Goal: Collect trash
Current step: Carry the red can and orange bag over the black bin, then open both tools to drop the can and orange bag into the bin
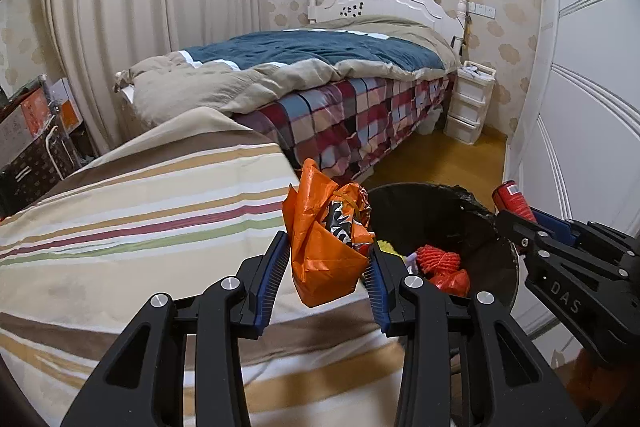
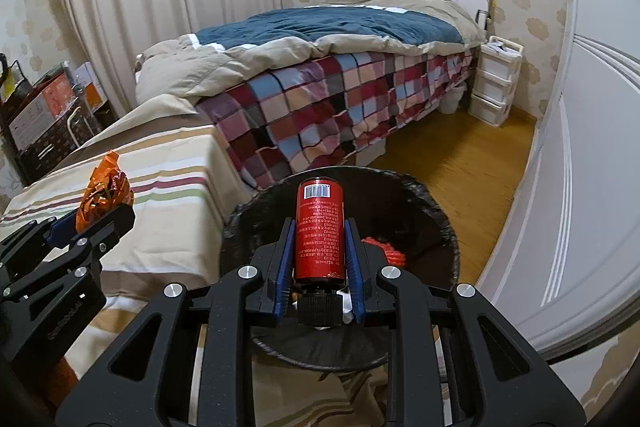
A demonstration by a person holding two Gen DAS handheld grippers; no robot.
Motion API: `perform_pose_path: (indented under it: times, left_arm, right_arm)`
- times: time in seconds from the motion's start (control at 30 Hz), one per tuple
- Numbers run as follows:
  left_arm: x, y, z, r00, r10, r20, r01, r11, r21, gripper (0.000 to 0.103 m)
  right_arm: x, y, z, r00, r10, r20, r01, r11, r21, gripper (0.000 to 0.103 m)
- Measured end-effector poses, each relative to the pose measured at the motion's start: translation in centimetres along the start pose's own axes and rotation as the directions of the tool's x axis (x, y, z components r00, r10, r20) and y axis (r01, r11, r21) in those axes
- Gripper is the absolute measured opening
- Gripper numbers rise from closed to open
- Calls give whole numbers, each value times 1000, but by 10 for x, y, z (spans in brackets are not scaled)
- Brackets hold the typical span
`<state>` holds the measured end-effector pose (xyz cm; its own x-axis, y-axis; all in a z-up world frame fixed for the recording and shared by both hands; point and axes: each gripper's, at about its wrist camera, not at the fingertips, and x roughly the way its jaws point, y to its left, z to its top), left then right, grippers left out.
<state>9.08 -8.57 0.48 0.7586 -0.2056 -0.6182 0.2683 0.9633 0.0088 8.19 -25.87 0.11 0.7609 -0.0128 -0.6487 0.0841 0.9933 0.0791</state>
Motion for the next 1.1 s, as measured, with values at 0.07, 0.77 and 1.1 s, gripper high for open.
perform_pose_path:
  times: [0.07, 0.77, 1.1]
  left_arm:
    - [9, -4, 3, 1000, -6, -11, 6, 1000, 2, 39]
    - [61, -35, 14, 996, -15, -92, 19, 999, 43, 39]
    - [67, -43, 17, 995, -18, -101, 23, 998, 51, 41]
  right_arm:
    - [3, -5, 2, 1000, -7, -1, 7, 1000, 9, 23]
    - [43, -30, 4, 998, -36, -41, 39, 998, 57, 23]
    - [55, -38, 2, 997, -43, -63, 48, 996, 74, 24]
